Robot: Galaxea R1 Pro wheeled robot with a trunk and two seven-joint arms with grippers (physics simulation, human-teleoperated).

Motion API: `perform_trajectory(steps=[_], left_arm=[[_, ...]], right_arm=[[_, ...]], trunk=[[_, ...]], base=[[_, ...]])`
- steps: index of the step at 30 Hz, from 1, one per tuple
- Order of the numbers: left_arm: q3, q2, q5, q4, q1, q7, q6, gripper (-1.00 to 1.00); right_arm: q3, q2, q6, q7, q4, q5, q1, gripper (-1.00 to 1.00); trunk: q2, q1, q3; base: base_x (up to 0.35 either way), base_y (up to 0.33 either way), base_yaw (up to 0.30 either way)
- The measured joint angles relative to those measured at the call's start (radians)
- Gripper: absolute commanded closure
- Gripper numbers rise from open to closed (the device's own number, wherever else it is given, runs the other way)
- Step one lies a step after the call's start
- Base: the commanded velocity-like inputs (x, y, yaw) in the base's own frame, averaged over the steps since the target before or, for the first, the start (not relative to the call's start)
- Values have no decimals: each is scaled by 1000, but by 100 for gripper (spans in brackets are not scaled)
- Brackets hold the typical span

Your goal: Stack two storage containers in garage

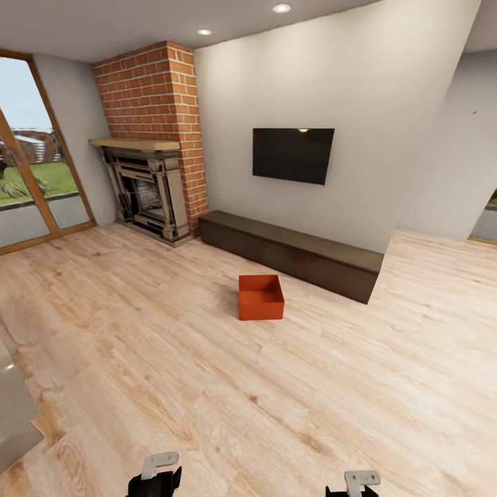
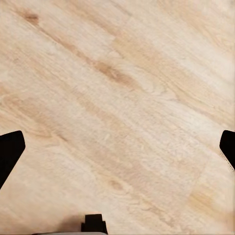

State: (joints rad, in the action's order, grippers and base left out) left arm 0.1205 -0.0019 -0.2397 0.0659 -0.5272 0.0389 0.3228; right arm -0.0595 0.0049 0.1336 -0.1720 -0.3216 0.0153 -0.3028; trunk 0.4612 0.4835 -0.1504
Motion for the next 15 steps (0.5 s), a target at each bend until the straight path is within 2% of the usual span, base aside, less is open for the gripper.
perform_trajectory(steps=[15], left_arm=[[-1, 1, 0, 0, 0, 0, 0, -100]], right_arm=[[1, 0, 1, 1, 0, -2, 0, -100]], trunk=[[0, 0, 0]], base=[[323, -113, 0]])
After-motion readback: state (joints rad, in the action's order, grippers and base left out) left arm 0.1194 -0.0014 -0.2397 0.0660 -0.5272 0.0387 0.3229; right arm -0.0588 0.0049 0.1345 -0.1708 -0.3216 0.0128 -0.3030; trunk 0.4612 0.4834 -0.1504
